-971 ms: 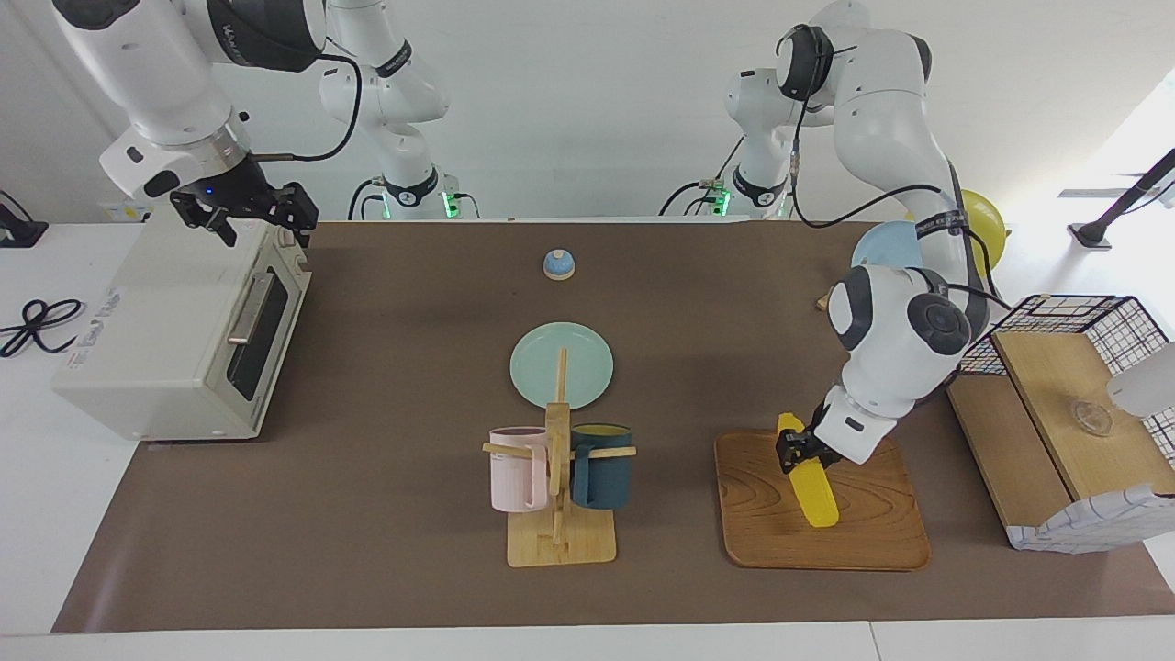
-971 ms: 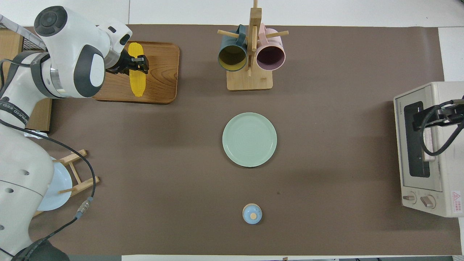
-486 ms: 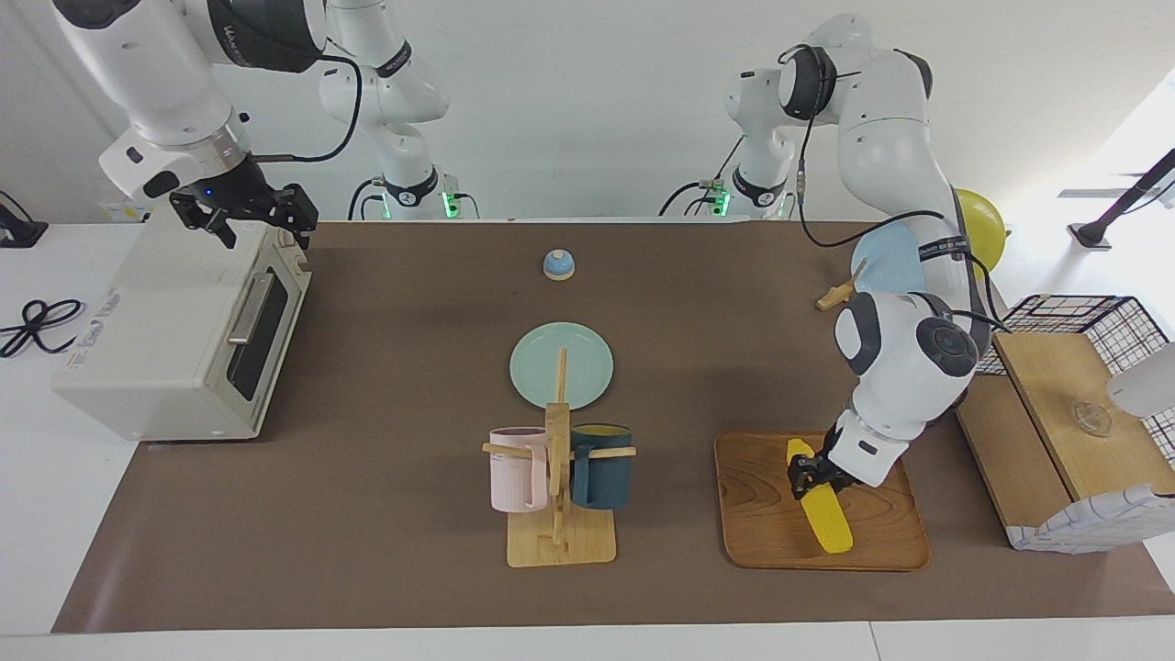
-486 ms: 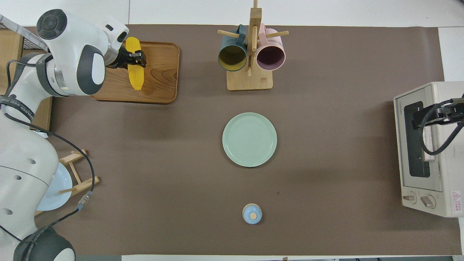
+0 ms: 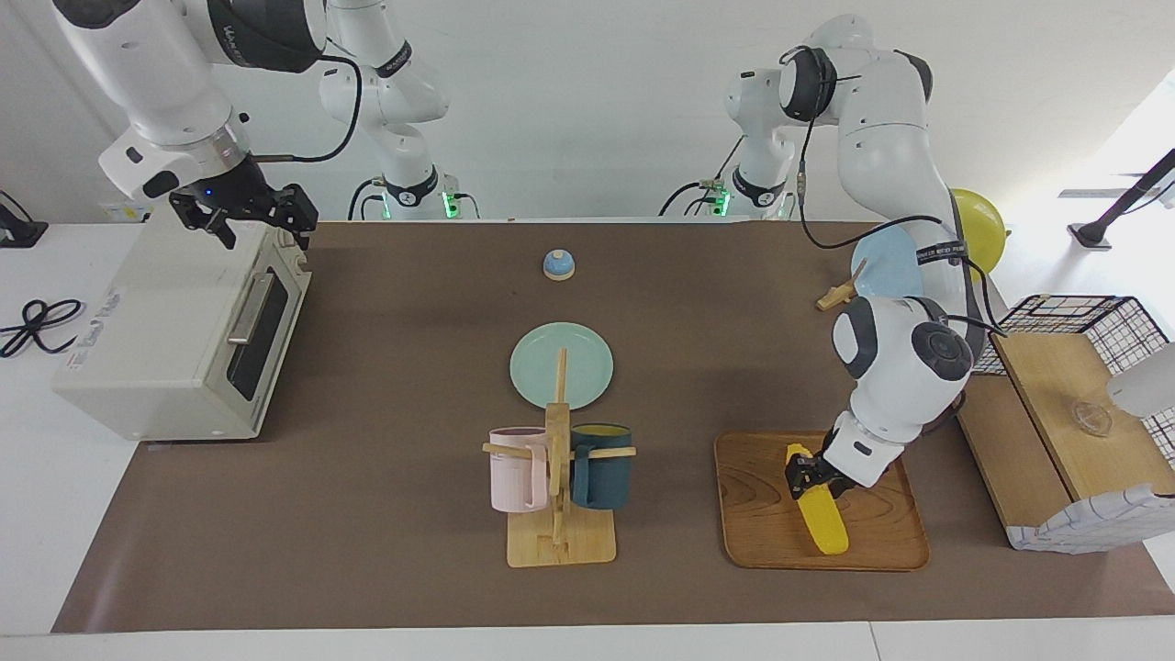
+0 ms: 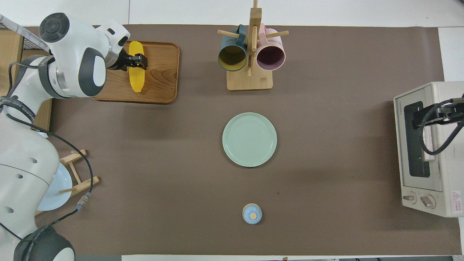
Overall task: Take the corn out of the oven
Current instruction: 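Open the left gripper to release the corn on the tray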
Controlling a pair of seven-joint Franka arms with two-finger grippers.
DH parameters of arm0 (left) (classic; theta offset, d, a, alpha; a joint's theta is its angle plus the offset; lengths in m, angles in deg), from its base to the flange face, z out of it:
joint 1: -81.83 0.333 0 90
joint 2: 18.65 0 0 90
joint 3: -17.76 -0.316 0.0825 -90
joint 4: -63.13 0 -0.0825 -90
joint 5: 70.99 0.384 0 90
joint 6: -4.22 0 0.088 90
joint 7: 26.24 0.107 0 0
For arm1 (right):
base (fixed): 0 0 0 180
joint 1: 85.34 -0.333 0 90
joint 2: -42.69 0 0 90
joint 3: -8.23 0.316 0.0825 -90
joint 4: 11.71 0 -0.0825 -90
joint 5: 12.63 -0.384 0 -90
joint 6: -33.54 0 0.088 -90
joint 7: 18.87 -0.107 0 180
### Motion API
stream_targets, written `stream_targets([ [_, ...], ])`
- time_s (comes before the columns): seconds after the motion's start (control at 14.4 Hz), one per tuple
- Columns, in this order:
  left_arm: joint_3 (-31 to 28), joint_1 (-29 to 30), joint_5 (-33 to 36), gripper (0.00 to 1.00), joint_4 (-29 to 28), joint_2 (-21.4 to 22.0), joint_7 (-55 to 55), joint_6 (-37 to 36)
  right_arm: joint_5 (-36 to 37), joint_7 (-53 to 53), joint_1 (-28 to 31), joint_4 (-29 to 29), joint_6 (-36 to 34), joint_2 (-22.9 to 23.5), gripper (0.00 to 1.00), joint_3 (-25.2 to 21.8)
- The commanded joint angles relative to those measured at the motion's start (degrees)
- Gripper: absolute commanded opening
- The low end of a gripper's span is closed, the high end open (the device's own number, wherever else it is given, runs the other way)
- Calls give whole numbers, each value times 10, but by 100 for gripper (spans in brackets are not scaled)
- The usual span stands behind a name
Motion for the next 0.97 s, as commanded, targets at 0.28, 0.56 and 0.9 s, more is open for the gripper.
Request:
stream_targets([
  [0.28, 1, 29, 10, 100, -10, 129, 0, -151, -16, 10, 4, -3, 0, 2, 100, -3],
  [0.56, -16, 30, 15, 100, -9, 222, 0, -282, -16, 10, 3, -3, 1, 2, 100, -3],
  [0.9, -21, 29, 39, 100, -7, 332, 8, -433, -16, 10, 3, -3, 1, 2, 100, -3],
])
